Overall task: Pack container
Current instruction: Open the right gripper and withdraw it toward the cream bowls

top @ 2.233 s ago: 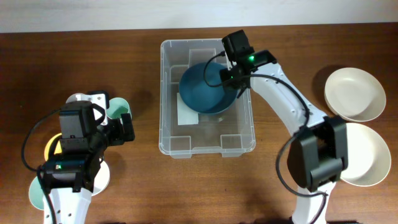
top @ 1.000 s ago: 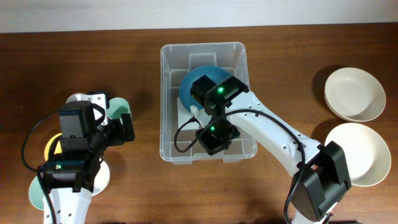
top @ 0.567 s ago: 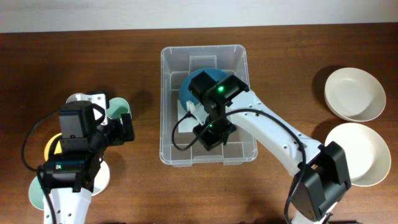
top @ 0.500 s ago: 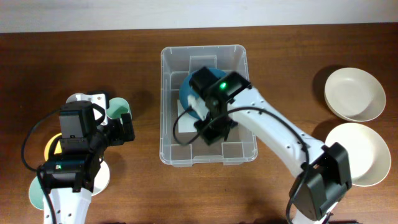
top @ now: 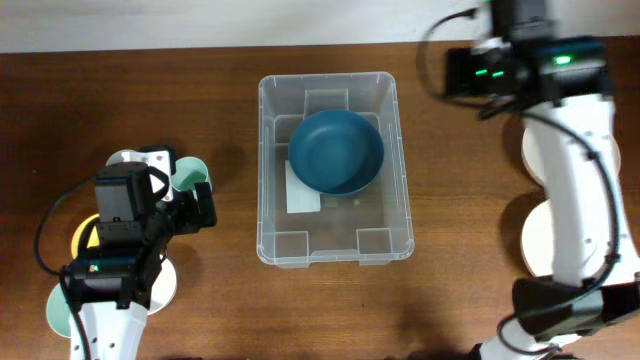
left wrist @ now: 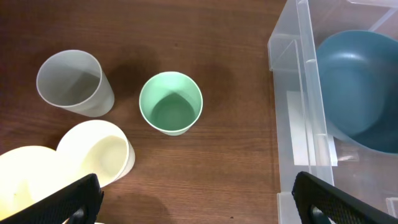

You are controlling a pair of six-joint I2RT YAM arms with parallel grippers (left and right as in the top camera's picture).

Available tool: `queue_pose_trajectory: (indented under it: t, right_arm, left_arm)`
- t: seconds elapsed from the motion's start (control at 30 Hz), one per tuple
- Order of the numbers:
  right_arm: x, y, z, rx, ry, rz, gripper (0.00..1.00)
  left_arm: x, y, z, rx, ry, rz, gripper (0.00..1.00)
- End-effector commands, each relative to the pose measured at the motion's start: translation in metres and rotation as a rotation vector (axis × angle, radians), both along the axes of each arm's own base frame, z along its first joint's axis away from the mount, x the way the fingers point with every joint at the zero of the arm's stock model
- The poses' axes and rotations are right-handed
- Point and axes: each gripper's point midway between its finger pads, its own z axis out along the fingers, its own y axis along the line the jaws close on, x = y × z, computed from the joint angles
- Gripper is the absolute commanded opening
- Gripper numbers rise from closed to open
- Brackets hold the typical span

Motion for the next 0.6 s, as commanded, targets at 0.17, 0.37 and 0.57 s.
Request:
queue_pose_trajectory:
  t: [0.17, 0.37, 0.57]
  right_arm:
    - [0.012, -0.139, -0.091, -0.050, 0.234, -0.266, 0.77]
    - [0.015, -0.166, -0.169, -0.027, 0.406, -0.311, 0.77]
    - [0.015, -0.170, -0.236, -0.025, 0.545, -0.312, 0.77]
  left_arm:
    - [0.003, -0.002, 0.008, -0.017, -0.019, 0.000, 1.00]
    - [0.003, -0.002, 0.008, -0.017, -0.019, 0.000, 1.00]
    - [0.003, -0.002, 0.008, -0.017, -0.019, 0.000, 1.00]
